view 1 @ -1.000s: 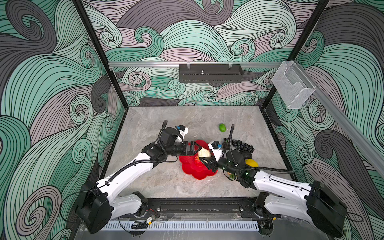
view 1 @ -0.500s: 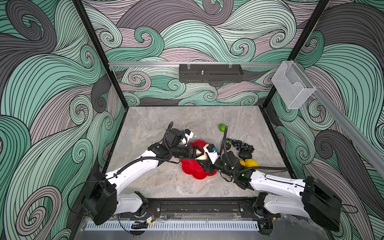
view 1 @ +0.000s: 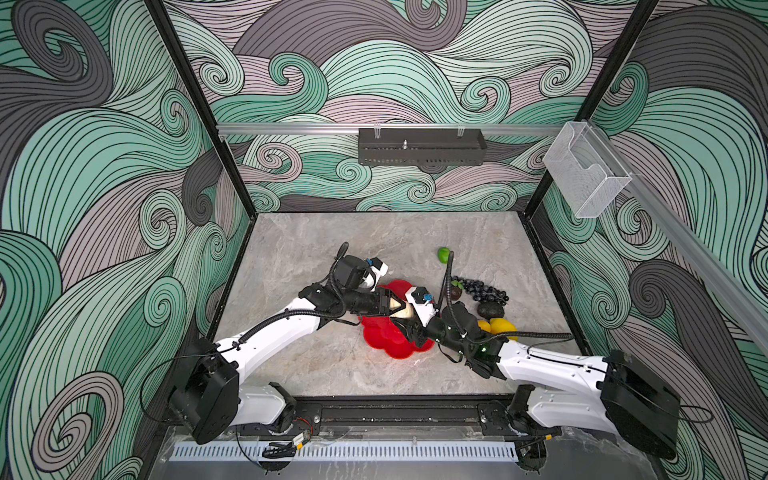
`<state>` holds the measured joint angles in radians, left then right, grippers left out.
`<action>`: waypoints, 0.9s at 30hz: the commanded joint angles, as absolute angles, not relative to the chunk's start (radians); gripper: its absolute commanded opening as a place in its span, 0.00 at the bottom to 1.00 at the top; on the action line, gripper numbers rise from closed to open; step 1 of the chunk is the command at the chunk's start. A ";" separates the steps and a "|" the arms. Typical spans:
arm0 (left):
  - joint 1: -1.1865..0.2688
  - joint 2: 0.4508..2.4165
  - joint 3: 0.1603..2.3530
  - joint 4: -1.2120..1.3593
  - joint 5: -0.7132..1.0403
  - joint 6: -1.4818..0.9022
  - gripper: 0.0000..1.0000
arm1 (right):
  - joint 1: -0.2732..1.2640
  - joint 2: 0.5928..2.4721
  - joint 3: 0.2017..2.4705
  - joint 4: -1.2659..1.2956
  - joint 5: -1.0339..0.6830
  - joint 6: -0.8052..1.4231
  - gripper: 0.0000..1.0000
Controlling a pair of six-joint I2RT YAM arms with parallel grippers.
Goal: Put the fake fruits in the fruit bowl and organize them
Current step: 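Grasp the pear with the left gripper while the right gripper holds it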
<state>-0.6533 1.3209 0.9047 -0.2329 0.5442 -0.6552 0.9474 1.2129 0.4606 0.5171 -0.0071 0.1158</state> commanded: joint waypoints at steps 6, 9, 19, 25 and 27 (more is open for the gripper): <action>-0.668 1.323 0.940 -0.236 0.564 -0.640 0.48 | 0.957 1.228 0.509 0.559 0.007 0.127 0.57; -0.673 1.328 0.948 -0.236 0.602 -0.624 0.63 | 0.957 1.226 0.507 0.564 0.002 0.129 0.57; -0.724 1.384 1.005 -0.331 0.640 -0.545 0.80 | 0.956 1.224 0.524 0.577 -0.003 0.126 0.57; -0.727 1.416 1.018 -0.357 0.635 -0.541 0.66 | 0.957 1.224 0.529 0.600 -0.012 0.145 0.57; -0.729 1.416 1.019 -0.359 0.634 -0.538 0.62 | 0.957 1.226 0.528 0.608 -0.015 0.151 0.57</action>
